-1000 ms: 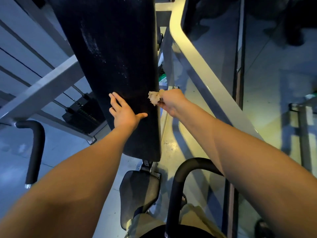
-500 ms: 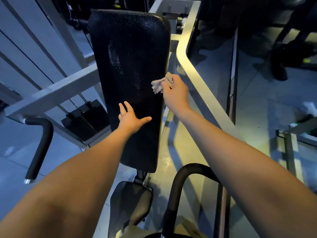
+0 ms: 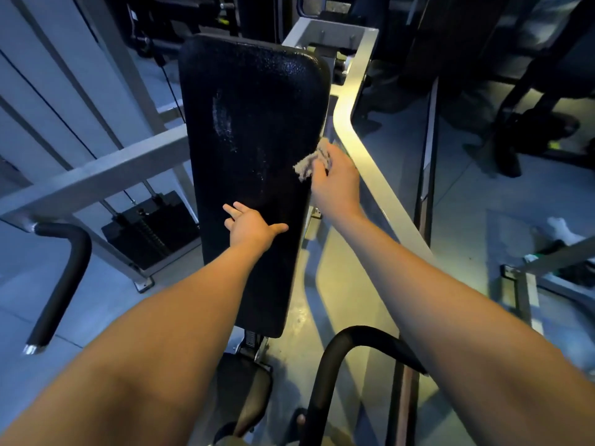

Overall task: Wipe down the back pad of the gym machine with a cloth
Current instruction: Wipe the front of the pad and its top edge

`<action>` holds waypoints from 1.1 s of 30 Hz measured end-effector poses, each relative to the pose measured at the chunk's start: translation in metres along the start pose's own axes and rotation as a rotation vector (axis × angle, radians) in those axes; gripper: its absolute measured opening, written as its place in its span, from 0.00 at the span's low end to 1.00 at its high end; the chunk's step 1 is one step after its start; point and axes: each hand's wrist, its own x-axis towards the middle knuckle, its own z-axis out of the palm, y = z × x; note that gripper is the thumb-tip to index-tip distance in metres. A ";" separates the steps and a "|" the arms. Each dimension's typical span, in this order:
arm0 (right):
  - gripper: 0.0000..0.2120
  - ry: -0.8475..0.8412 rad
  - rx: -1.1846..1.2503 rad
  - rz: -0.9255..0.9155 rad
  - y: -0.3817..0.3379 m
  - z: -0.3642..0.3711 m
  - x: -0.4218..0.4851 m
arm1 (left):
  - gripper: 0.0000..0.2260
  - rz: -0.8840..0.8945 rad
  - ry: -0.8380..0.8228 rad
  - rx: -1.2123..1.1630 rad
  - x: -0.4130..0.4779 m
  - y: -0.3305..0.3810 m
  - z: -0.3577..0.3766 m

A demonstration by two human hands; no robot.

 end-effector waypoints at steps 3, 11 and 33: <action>0.09 0.100 0.013 -0.128 -0.024 -0.024 0.038 | 0.57 0.000 0.003 0.010 -0.001 0.001 0.000; 0.18 0.000 -0.220 -0.201 0.018 0.004 0.021 | 0.56 -0.015 -0.025 0.003 -0.001 0.004 -0.005; 0.24 0.107 -0.422 -0.652 -0.012 -0.007 0.045 | 0.59 0.080 -0.028 0.028 0.004 -0.010 -0.002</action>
